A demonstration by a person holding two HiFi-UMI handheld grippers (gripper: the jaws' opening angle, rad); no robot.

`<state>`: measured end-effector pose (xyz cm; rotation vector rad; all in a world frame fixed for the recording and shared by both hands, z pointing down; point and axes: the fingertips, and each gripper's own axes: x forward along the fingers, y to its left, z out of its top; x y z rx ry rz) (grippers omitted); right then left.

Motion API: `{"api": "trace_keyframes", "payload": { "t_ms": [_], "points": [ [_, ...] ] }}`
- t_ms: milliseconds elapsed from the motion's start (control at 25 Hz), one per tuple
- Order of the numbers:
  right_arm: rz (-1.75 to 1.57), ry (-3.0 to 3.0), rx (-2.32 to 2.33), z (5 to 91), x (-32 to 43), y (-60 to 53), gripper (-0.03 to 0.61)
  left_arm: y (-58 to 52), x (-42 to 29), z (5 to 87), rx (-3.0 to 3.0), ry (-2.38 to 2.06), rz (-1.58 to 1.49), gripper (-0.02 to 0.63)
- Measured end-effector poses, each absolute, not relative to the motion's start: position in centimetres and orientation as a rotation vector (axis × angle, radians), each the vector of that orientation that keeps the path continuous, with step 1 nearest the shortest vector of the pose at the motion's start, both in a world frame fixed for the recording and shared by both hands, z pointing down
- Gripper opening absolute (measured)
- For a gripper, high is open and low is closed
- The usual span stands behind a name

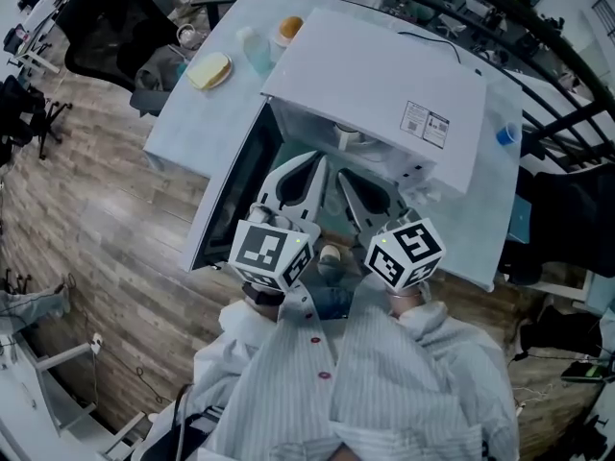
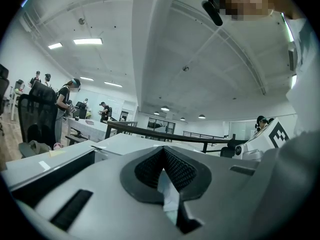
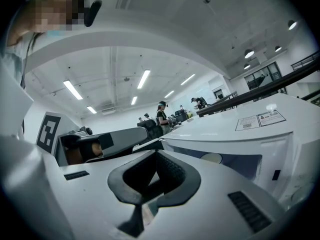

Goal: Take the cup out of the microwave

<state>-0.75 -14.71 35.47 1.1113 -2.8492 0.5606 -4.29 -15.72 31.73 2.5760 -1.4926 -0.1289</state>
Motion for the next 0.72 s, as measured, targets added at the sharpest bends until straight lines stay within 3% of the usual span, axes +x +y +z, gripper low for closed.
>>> {"api": "trace_keyframes", "payload": {
  "t_ms": [720],
  "points": [
    [0.612,-2.770,1.180,37.9,1.5,-19.1,0.035,-20.4,-3.3,33.7,2.571,-1.435,-0.094,0.009]
  ]
}}
